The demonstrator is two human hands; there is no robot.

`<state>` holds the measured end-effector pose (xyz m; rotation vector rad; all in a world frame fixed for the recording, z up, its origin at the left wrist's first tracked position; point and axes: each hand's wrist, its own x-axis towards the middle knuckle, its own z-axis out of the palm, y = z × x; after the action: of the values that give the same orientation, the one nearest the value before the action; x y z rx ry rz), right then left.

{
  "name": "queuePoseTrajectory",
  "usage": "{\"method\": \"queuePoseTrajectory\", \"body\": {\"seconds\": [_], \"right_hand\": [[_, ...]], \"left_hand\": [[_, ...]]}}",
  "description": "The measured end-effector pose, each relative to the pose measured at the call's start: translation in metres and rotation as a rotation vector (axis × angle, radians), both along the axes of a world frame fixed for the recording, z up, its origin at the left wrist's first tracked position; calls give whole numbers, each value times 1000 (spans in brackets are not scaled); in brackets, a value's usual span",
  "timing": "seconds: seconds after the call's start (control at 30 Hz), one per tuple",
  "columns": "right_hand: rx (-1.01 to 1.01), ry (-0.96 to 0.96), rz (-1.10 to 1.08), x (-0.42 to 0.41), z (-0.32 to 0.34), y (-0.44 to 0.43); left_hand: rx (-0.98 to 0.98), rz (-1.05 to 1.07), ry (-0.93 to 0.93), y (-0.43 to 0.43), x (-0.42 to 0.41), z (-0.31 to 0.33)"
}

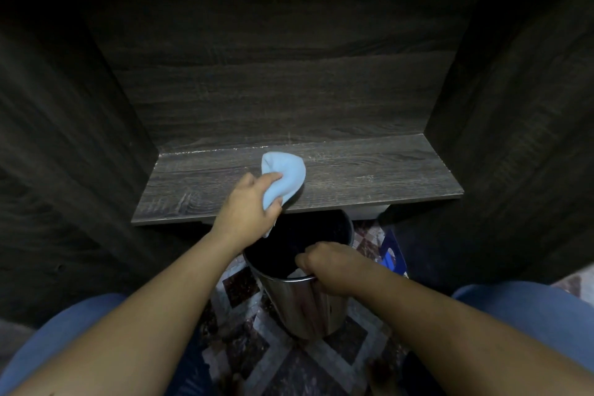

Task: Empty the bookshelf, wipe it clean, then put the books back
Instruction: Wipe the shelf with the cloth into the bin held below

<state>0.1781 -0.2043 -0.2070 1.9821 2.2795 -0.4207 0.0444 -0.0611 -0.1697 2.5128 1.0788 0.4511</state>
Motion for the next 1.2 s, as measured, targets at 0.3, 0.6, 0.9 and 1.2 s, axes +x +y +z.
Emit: {"method": "queuePoseTrajectory", "body": {"seconds": [0.3, 0.6, 0.9, 1.2], "right_hand": [[9, 12, -31, 5, 2, 3], [6, 12, -20, 3, 3, 2], [5, -1, -13, 2, 7, 3], [1, 24, -39, 6, 0, 8]], "left_hand": [[12, 17, -158, 7, 4, -4], [-10, -17, -45, 7, 4, -17], [-170, -40, 166, 13, 3, -22], [20, 9, -58, 31, 7, -12]]}}
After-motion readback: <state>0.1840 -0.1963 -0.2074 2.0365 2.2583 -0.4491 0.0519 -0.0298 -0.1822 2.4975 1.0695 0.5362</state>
